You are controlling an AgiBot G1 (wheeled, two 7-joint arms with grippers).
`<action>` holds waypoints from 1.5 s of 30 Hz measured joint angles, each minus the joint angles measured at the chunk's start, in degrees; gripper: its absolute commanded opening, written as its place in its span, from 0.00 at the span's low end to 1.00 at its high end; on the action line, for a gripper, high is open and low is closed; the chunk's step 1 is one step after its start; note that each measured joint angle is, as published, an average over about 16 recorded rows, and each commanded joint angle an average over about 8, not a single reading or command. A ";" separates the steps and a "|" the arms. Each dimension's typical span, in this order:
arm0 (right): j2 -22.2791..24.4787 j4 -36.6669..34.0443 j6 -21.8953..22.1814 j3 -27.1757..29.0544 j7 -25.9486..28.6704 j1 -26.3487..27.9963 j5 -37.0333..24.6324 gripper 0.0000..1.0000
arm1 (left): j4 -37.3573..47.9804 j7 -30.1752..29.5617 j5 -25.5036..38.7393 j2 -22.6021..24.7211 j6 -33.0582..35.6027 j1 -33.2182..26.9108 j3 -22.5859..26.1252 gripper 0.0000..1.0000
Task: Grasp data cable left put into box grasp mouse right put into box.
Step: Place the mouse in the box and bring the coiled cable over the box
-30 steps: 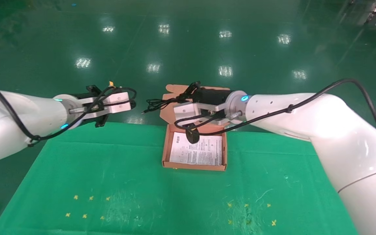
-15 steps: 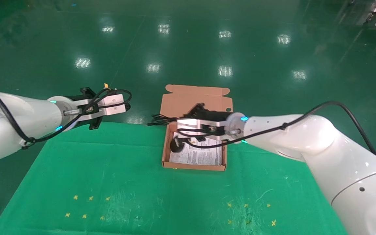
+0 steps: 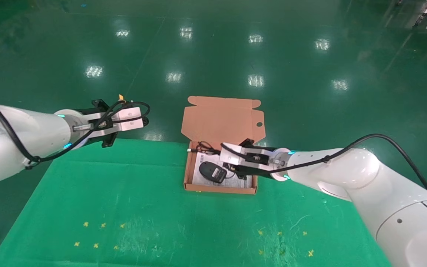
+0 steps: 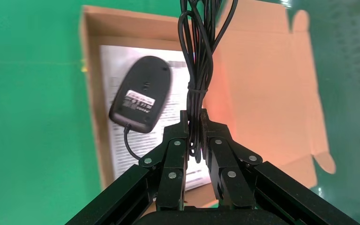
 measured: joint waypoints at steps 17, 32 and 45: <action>3.17 4.25 -0.43 -1.86 1.87 0.27 1.02 1.00 | 5.14 3.31 -2.48 4.04 -6.02 -0.09 0.98 0.00; 13.67 14.29 1.18 -1.22 4.72 1.12 -0.18 1.00 | 20.39 15.19 -12.17 13.42 -22.99 0.35 5.44 0.00; 24.06 28.35 2.79 -2.39 14.41 0.32 -5.08 1.00 | 28.23 23.32 -26.23 16.04 -37.23 0.67 19.35 0.00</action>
